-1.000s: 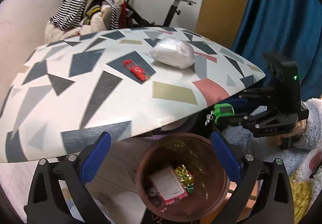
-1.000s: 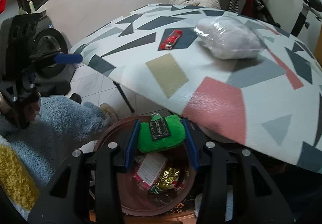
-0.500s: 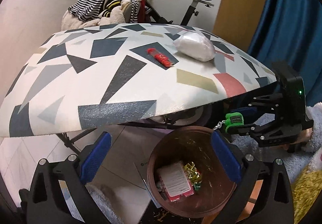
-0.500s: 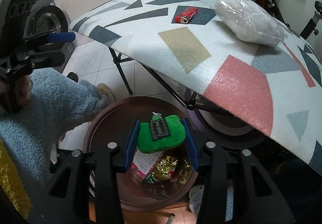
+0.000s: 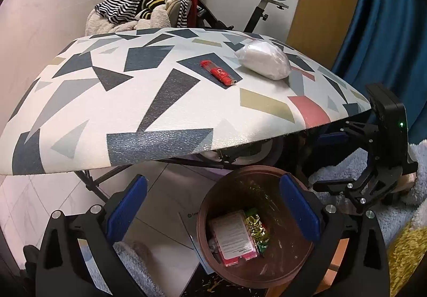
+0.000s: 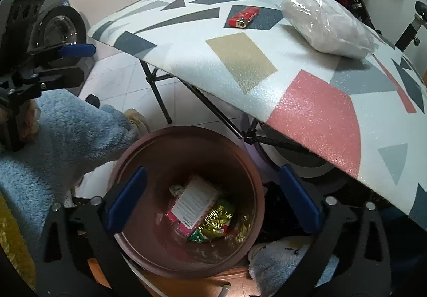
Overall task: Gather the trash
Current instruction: 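Raise both tools back over the table toward the white bag and red tube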
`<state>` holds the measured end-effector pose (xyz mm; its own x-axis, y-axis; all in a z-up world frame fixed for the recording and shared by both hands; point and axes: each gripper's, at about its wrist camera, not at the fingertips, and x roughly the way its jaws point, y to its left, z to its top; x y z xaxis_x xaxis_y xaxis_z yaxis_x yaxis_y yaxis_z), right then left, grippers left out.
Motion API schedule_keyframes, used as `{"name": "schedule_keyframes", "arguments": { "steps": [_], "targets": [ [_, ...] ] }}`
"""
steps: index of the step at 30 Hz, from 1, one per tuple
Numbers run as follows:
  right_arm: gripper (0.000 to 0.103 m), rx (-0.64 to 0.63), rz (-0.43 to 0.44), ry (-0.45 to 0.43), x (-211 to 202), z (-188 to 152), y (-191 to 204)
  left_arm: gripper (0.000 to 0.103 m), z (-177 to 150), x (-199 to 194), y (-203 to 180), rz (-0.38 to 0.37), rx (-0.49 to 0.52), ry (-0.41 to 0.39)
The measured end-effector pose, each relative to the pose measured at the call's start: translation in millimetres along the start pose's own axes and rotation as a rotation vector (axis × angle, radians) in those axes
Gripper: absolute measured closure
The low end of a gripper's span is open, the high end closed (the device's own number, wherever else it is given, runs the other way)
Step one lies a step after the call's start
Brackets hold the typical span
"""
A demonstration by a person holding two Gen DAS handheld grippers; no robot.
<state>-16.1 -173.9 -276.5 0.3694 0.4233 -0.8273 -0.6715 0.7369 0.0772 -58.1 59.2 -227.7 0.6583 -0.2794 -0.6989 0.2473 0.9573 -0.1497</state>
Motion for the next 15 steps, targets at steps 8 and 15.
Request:
{"name": "schedule_keyframes", "arguments": {
  "steps": [8,15],
  "targets": [
    [0.006,0.012,-0.013,-0.02,-5.3,2.8,-2.9,0.006,2.3,-2.9,2.9,0.014,-0.012,-0.01],
    [0.006,0.089,-0.017,-0.074,-18.2,6.7,-20.6,0.006,14.6,-7.0,2.1,0.026,-0.005,-0.057]
  ]
}}
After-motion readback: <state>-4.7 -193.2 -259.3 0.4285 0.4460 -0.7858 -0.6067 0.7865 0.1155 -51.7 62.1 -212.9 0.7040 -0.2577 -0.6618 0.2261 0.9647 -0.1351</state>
